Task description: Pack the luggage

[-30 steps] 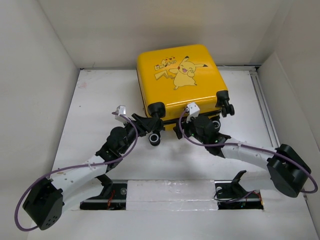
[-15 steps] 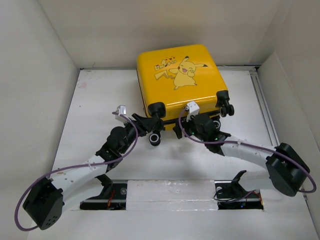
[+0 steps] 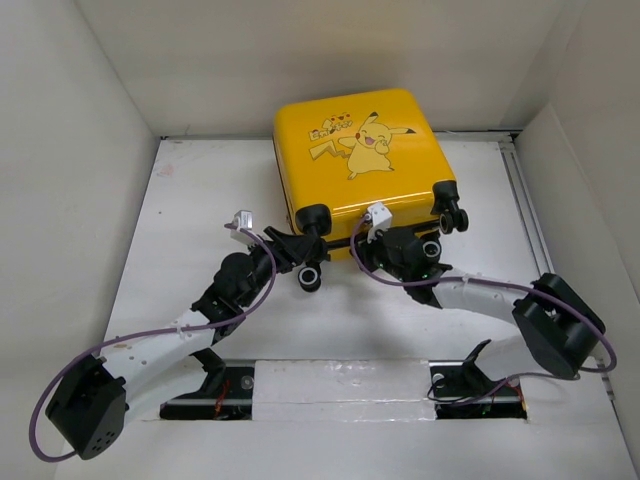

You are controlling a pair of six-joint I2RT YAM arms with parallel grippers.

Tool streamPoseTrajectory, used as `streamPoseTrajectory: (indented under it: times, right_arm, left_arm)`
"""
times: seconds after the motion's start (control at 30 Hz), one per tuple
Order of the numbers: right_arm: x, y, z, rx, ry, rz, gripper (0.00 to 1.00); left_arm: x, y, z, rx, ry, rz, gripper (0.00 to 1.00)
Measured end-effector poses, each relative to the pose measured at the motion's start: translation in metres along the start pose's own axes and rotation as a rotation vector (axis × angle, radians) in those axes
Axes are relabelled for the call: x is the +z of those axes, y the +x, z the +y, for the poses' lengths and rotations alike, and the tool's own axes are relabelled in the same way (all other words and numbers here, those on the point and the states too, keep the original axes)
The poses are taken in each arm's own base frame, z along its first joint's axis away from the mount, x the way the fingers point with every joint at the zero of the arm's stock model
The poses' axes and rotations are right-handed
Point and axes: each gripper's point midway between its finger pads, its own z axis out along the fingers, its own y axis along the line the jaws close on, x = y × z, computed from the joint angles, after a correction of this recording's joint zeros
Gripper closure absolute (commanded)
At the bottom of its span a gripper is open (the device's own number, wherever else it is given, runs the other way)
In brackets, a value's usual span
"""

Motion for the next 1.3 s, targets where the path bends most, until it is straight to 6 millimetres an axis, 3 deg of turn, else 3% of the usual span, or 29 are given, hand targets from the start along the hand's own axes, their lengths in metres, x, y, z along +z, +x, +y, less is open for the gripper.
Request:
streamPoseTrajectory:
  times: [0.17, 0.23, 0.4, 0.63, 0.7, 0.77, 0.83, 1.03, 1.2, 1.3]
  right_arm:
    - [0.006, 0.001, 0.003, 0.004, -0.020, -0.022, 0.72]
    - [0.006, 0.002, 0.004, 0.003, -0.024, -0.027, 0.76]
    - [0.006, 0.001, 0.003, 0.003, -0.021, -0.042, 1.00]
    - [0.005, 0.001, 0.001, 0.013, -0.004, -0.060, 1.00]
    - [0.003, 0.002, 0.004, 0.018, 0.001, -0.067, 0.73]
    - [0.002, 0.002, 0.007, 0.023, -0.002, -0.078, 0.55]
    - [-0.001, 0.000, 0.011, 0.023, -0.011, -0.093, 0.47]
    - [-0.007, -0.008, 0.013, 0.025, -0.018, -0.125, 0.47]
    - [-0.008, -0.012, 0.010, 0.014, -0.009, -0.137, 0.55]
    - [-0.007, -0.012, 0.005, 0.012, 0.012, -0.140, 0.77]
  left_arm:
    - [0.000, 0.000, 0.000, 0.001, 0.000, 0.002, 1.00]
    - [0.001, 0.000, 0.000, 0.001, -0.001, 0.002, 1.00]
    - [0.001, 0.001, -0.001, 0.001, 0.004, 0.005, 1.00]
    - [0.002, 0.002, -0.001, 0.001, 0.008, 0.011, 1.00]
    - [0.002, 0.003, -0.001, 0.002, 0.009, 0.014, 1.00]
    - [0.002, 0.004, -0.002, 0.002, 0.012, 0.018, 1.00]
    - [0.002, 0.004, -0.002, 0.002, 0.012, 0.020, 1.00]
    - [0.002, 0.005, -0.002, 0.001, 0.015, 0.022, 1.00]
    - [0.002, 0.006, -0.003, 0.002, 0.018, 0.026, 1.00]
    - [0.002, 0.006, -0.003, 0.002, 0.019, 0.026, 1.00]
